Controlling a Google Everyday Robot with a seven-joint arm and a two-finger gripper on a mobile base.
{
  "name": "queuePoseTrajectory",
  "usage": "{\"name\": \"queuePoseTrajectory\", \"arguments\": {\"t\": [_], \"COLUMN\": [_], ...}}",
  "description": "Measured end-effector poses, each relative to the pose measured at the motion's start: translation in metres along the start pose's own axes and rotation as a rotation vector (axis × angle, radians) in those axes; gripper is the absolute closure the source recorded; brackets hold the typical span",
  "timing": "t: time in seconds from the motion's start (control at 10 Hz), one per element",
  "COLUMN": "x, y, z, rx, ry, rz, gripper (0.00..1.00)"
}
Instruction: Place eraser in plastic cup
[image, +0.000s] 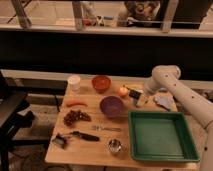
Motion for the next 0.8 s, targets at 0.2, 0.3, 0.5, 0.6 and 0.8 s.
{"name": "queuePoseTrajectory", "arguments": {"t": [0.2, 0.3, 0.5, 0.6, 0.8], "x": [-0.01, -0.018, -0.03, -0.032, -0.022], "y": [0.005, 0.006, 0.01, 0.011, 0.012], "z": [-0.008, -0.015, -0.025, -0.025, -0.021], "rx": [0.015, 0.026, 0.032, 0.029, 0.019], "ry": [-0.003, -0.006, -0.005, -0.005, -0.001], "rz": [-0.028, -0.049, -0.08, -0.083, -0.06], "gripper": [0.2, 0.2, 0.2, 0.24, 0.42]}}
